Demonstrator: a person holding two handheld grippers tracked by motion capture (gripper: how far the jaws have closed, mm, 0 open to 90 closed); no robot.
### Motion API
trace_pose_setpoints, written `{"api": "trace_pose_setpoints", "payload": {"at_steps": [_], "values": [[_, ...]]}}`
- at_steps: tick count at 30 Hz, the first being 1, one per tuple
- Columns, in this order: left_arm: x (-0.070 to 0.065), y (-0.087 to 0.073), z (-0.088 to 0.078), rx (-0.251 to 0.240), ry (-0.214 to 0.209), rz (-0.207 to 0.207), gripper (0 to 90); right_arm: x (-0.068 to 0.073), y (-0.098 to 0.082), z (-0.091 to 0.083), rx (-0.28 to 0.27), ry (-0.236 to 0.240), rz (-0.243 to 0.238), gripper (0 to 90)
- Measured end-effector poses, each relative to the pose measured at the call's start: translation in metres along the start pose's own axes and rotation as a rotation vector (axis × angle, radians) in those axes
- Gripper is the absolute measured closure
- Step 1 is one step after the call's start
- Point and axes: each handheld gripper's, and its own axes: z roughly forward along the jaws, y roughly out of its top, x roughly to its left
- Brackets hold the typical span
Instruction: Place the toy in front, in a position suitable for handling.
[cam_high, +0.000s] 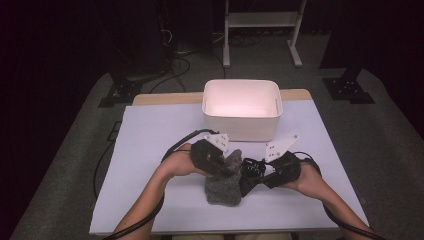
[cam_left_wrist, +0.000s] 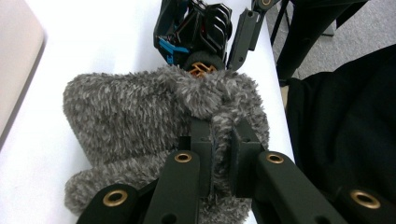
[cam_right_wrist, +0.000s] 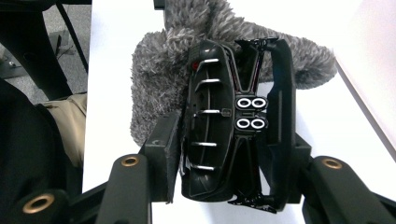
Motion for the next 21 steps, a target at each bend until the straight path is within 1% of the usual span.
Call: {"api": "trace_pose_setpoints", "payload": {"at_steps": [2,3,5,7,11,14,17,18,19,21], "values": [[0.000,0.000,0.002,0.001,-0.003,0.002,82.9,0.000,-0.002,-0.002,-0.001,0.003,-0.005,52.4],[0.000,0.000,0.003,0.002,-0.005,-0.004,82.9,0.001,-0.003,-0.003,0.001,0.004,-0.004,52.7],[0.000,0.000,0.007,0.020,-0.007,0.001,82.9,0.001,-0.006,-0.005,0.003,-0.002,-0.008,53.4],[0.000,-0.001,0.011,0.029,-0.012,0.001,82.9,0.001,-0.010,-0.007,0.001,0.007,-0.008,54.1],[0.002,0.000,0.018,0.028,-0.022,-0.003,82.5,0.002,-0.019,-0.012,-0.003,0.025,-0.006,54.7],[0.003,0.001,0.024,0.036,-0.030,0.001,82.5,0.002,-0.026,-0.016,0.006,0.021,0.000,55.0],[0.003,0.004,0.031,0.038,-0.041,0.006,82.5,0.003,-0.036,-0.019,0.002,0.019,0.010,55.4],[0.003,0.004,0.031,0.038,-0.041,0.006,82.5,0.003,-0.036,-0.019,0.002,0.019,0.010,55.4],[0.004,0.006,0.035,0.039,-0.047,0.007,82.5,0.004,-0.046,-0.021,-0.011,0.024,0.029,55.9],[0.004,0.009,0.039,0.042,-0.049,0.013,82.5,0.004,-0.054,-0.022,-0.013,0.034,0.048,56.9]]}}
